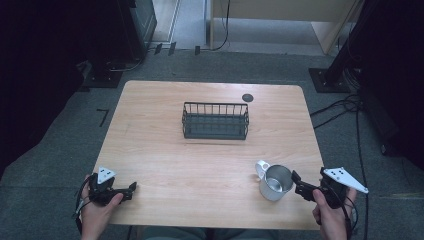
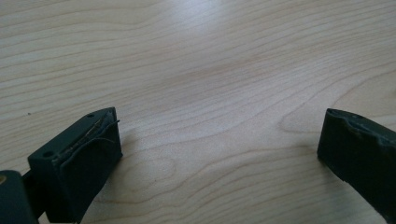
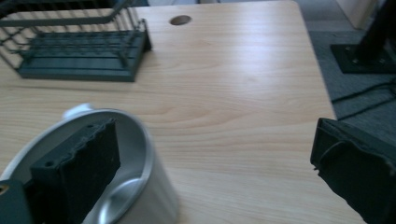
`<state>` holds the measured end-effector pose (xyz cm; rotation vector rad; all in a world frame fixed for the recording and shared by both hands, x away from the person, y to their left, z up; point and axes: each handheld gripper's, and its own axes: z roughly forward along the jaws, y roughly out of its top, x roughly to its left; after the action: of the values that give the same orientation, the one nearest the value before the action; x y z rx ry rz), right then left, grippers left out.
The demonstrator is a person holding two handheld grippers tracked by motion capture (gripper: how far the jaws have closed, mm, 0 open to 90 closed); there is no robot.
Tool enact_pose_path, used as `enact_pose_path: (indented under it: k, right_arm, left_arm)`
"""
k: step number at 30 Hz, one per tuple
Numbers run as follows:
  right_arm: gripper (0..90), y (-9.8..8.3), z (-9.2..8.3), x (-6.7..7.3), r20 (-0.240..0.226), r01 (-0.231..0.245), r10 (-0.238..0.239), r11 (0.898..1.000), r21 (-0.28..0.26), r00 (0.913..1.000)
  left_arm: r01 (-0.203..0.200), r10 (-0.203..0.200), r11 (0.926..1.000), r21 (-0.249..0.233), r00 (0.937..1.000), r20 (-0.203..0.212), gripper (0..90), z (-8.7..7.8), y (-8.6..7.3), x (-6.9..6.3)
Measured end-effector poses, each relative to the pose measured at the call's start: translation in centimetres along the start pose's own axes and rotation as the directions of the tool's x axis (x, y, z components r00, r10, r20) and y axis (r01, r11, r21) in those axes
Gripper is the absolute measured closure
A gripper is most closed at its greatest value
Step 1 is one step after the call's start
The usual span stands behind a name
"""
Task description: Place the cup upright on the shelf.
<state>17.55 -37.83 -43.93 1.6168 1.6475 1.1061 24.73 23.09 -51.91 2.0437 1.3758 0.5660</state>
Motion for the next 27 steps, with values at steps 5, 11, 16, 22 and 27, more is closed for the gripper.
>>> enact_pose_path:
  k: [5, 11, 16, 22, 27]
  right_arm:
    - [0.0, 0.2, -0.2, 1.5, -0.051, 0.022, -0.022, 1.0, -0.002, 0.9985]
    - [0.0, -0.1, 0.3, 2.7, -0.091, 0.033, -0.031, 0.999, 0.016, 0.9953]
    - [0.0, -0.6, 0.8, 3.5, -0.109, 0.053, -0.049, 0.998, 0.034, 0.9929]
    - [0.0, -1.0, 1.3, 4.1, -0.134, 0.069, -0.062, 0.997, 0.044, 0.9891]
    - [0.0, -1.4, 1.6, 4.3, -0.135, 0.075, -0.067, 0.996, 0.055, 0.9885]
  left_arm:
    - [0.0, 0.0, 1.0, 0.0, 1.0, 0.0, 0.0, 0.0, 0.0, 0.0]
    - [0.0, 0.0, 1.0, 0.0, 1.0, 0.0, 0.0, 0.0, 0.0, 0.0]
    - [0.0, 0.0, 1.0, 0.0, 1.0, 0.0, 0.0, 0.0, 0.0, 0.0]
    - [0.0, 0.0, 1.0, 0.0, 1.0, 0.0, 0.0, 0.0, 0.0, 0.0]
    - [0.0, 0.0, 1.0, 0.0, 1.0, 0.0, 0.0, 0.0, 0.0, 0.0]
